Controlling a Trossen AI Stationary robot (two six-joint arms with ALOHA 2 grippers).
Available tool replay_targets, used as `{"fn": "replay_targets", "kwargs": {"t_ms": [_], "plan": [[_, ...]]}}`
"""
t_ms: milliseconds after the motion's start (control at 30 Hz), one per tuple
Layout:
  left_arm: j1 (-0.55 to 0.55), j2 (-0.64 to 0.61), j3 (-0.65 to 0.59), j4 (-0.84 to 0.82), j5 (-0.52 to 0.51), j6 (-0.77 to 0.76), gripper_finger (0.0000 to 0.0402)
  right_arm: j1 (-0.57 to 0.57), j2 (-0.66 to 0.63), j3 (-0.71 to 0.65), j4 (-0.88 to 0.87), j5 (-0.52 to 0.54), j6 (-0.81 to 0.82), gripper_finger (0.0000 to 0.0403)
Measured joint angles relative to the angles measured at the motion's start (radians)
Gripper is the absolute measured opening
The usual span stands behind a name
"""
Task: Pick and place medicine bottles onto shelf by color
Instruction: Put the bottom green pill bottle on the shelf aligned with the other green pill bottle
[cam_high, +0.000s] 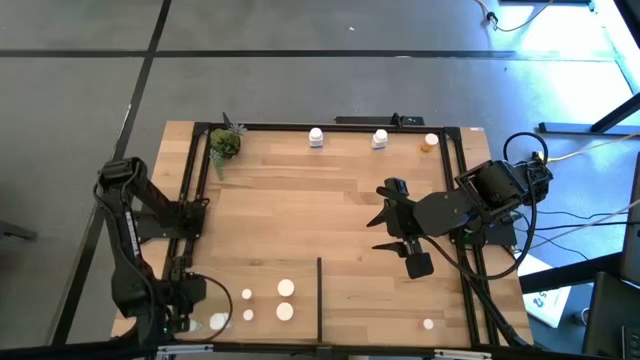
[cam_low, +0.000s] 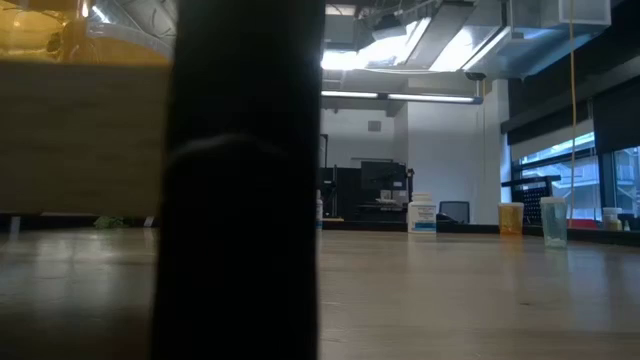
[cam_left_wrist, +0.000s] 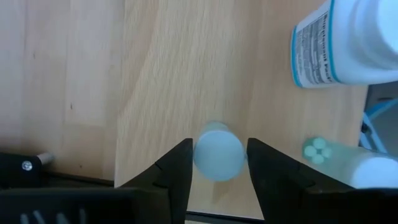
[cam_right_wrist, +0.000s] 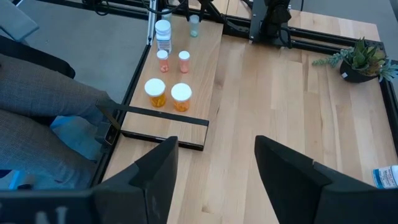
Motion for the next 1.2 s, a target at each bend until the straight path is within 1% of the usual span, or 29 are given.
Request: {"fn": "replay_targets", "kwargs": {"t_ms": [300,567,667,800,967,1200], "plan": [[0.0,-0.058,0.0,-0.004,-0.007,-0.013,0.0144,0.0,0.0,0.0,0.0,0.0,0.0,0.0215],[0.036,-0.116,0.0,-0.034,-0.035,-0.012,0.0144,0.0,0.0,0.0,0.0,0.0,0.0,0.0215],[0.062,-0.119,0.0,-0.075,-0.059,-0.005,0.0145,0.0,0.0,0.0,0.0,-0.001,-0.003,0.0215],[0.094,-0.119,0.0,-0.109,-0.061,0.002,0.0143,0.0,0.0,0.0,0.0,-0.001,-0.003,0.0215],[0.119,-0.119,0.0,-0.105,-0.063,0.021,0.0142,0.0,0.0,0.0,0.0,-0.001,-0.003,0.0215],[0.125,-0.119,0.0,-0.101,-0.061,0.021,0.0142,0.0,0.0,0.0,0.0,-0.001,-0.003,0.0215]]}}
